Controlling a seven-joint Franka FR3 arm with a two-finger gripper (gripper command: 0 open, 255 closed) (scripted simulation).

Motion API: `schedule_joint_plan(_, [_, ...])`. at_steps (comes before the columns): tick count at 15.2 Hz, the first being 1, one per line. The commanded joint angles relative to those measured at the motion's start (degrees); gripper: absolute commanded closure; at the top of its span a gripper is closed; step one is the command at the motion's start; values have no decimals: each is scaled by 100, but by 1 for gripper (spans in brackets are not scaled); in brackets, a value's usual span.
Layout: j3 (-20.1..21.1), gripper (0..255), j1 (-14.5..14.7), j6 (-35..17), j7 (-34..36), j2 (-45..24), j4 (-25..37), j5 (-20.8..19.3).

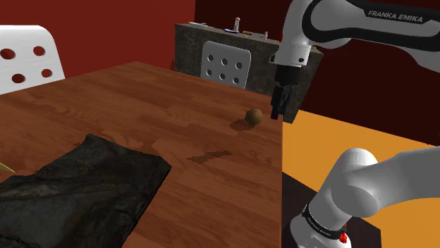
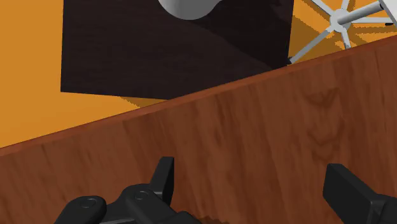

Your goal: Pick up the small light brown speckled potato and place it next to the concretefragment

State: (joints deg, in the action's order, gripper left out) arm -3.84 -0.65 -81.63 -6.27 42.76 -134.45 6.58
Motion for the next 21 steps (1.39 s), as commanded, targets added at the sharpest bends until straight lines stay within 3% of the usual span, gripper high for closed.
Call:
schedule_joint_plan(1, [0,0,0,0,0,0,0,0])
schedule_joint_plan(11, [246,0,-1393,-845,4081,-1873,914,652])
schedule_joint_plan(21, [337,0,-1349,-1398,4068,-1761,261,718])
